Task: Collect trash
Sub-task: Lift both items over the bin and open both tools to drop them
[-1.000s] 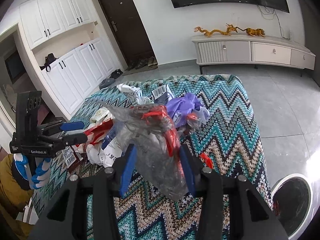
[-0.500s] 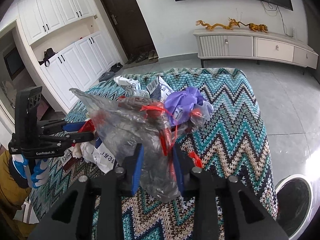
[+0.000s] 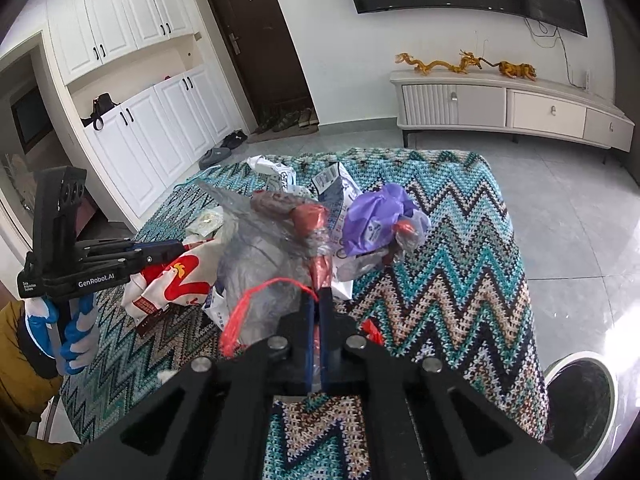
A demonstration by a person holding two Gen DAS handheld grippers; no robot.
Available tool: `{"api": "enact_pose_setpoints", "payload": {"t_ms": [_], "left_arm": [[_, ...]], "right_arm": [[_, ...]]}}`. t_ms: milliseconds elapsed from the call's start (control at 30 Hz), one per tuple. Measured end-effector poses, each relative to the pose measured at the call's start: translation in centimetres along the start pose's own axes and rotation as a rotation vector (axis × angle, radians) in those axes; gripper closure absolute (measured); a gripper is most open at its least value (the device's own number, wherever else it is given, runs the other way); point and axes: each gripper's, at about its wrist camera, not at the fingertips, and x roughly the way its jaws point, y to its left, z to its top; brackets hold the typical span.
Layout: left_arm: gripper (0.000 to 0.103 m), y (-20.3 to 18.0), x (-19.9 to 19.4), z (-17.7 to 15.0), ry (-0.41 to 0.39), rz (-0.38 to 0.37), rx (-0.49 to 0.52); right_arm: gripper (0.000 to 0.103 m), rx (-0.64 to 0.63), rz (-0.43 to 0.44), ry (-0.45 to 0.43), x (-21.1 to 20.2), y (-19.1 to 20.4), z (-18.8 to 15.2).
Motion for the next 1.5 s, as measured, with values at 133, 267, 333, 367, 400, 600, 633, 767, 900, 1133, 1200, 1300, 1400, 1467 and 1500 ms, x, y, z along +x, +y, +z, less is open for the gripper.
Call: {"api": "enact_pose_setpoints", "payload": {"t_ms": [133, 267, 333, 367, 400, 600, 633, 767, 900, 1133, 1200, 1300, 1400, 1467, 1500], "left_arm": [[0.097, 0.1, -2.0, 0.3, -0.042, 0.002, -0.018], [0.097, 0.0, -4.5, 0.5, -0.089, 0.008, -0.027], [0.097, 0.0, -6.0, 0.5, -0.116, 0.015, -0.030], [0.097, -0.1, -6.8, 0.5, -0.128, 0.017, -0.032], [0.097, 0.0, -7.4, 0.5, -0.140, 0.021, -0.033], [0.097, -0.9, -12.1, 1.0, -0.215, 0.008, -0.044], [0.097, -1.3, -12.8, 1.3, -0.227, 0.002, -0.041], [0.097, -3.9, -14.3, 3.0, -0.263, -0.034, -0.020], [0.097, -7.8, -13.9, 5.2, -0.270, -0.088, 0.013], [0.097, -19.0, -7.9, 8.6, -0.188, -0.198, 0.131], [0.097, -22.6, -5.1, 9.2, -0.149, -0.225, 0.170], [0.097, -28.2, -0.5, 9.1, -0.083, -0.258, 0.222], [0.097, -32.7, 4.3, 8.8, -0.008, -0.290, 0.256], [0.097, -35.2, 7.4, 8.3, 0.041, -0.300, 0.274], [0.097, -36.4, 9.1, 8.0, 0.069, -0.305, 0.281]], "right_arm": [[0.102, -0.009, -0.006, -0.034, -1.7, 0.7, 0.0], [0.102, -0.012, -0.009, -0.082, -3.9, 1.5, 0.4], [0.102, -0.017, -0.014, -0.110, -5.4, 2.1, 0.4], [0.102, -0.019, -0.016, -0.123, -6.1, 2.4, 0.4], [0.102, -0.022, -0.019, -0.135, -6.8, 2.6, 0.5], [0.102, -0.035, -0.054, -0.220, -11.8, 3.6, 0.3], [0.102, -0.032, -0.061, -0.235, -12.6, 3.5, 0.2], [0.102, -0.005, -0.099, -0.291, -16.1, 2.0, -0.6], [0.102, 0.047, -0.159, -0.341, -19.5, -1.3, -1.9], [0.102, 0.184, -0.337, -0.366, -23.6, -9.7, -5.7], [0.102, 0.238, -0.390, -0.354, -24.0, -12.5, -7.3], [0.102, 0.332, -0.453, -0.321, -23.8, -17.1, -10.0], [0.102, 0.413, -0.488, -0.277, -22.8, -21.3, -12.3], [0.102, 0.458, -0.508, -0.243, -21.8, -23.7, -13.9], [0.102, 0.481, -0.515, -0.224, -21.1, -25.0, -14.7]]}}
